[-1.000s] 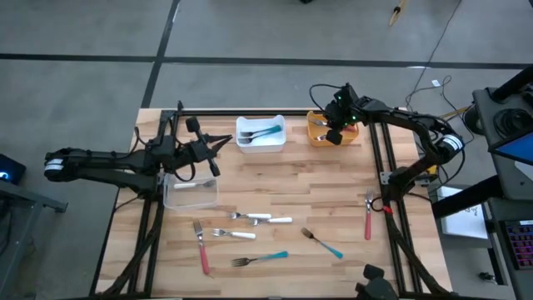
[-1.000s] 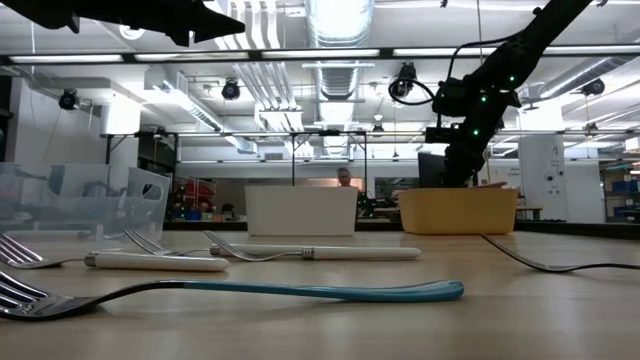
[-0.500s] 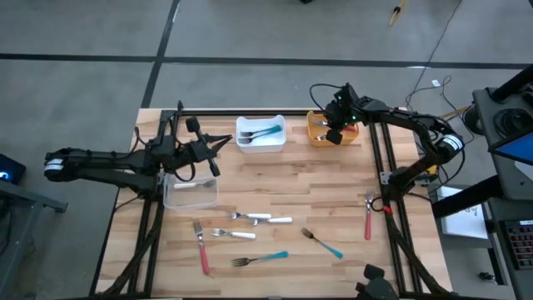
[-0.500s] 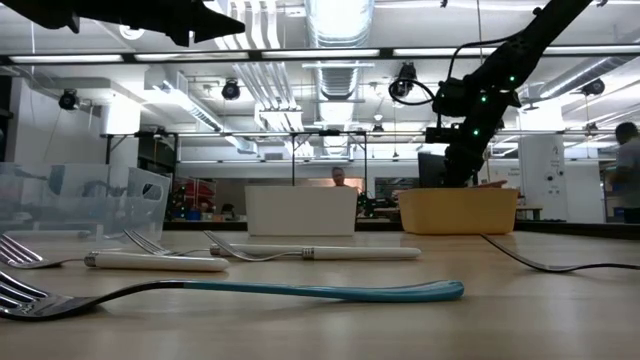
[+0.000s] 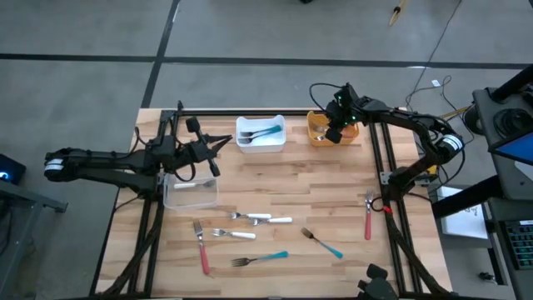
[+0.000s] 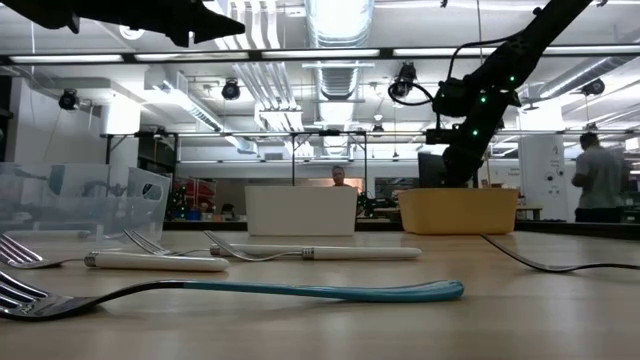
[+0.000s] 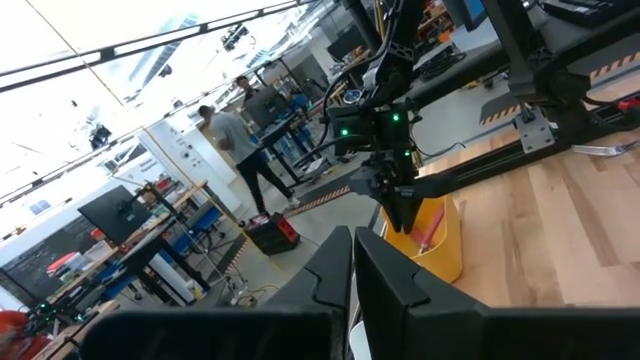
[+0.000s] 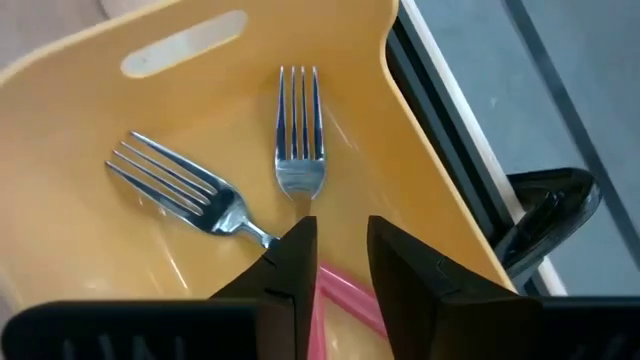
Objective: Sort silverware by color (type)
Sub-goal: Put the top white fork into the transparent bin
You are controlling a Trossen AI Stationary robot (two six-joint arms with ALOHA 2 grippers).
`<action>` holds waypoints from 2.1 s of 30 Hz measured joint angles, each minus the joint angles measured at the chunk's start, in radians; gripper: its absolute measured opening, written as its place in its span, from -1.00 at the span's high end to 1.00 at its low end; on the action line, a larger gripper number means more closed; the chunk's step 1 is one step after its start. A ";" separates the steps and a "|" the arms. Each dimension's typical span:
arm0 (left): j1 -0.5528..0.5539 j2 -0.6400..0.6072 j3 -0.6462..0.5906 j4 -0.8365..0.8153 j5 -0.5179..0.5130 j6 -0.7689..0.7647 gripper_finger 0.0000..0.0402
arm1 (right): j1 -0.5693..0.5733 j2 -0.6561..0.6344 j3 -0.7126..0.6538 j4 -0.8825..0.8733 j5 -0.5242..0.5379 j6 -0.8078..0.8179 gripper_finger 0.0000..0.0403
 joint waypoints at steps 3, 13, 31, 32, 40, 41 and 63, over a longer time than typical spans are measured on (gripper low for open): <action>0.000 0.000 0.000 -0.005 0.000 -0.058 1.00 | 0.000 -0.012 0.000 -0.005 -0.001 0.049 0.57; 0.000 0.002 0.000 -0.209 0.001 -0.372 1.00 | 0.063 -0.145 0.000 -0.005 -0.008 0.154 0.67; 0.000 0.002 0.000 -0.310 0.112 -0.695 1.00 | 0.403 -0.355 -0.086 0.178 0.000 0.282 0.71; -0.001 0.002 0.000 -0.313 0.118 -0.706 1.00 | 0.420 -0.357 -0.093 0.191 0.002 0.290 0.71; -0.008 0.002 -0.001 -0.323 0.134 -0.747 1.00 | 0.552 -0.328 -0.145 0.325 0.054 0.393 0.71; -0.008 0.002 -0.001 -0.323 0.134 -0.748 1.00 | 0.568 -0.316 -0.145 0.337 0.055 0.403 0.71; -0.008 0.003 -0.001 -0.307 0.132 -0.774 1.00 | 0.838 -0.017 -0.039 0.582 0.052 0.393 0.71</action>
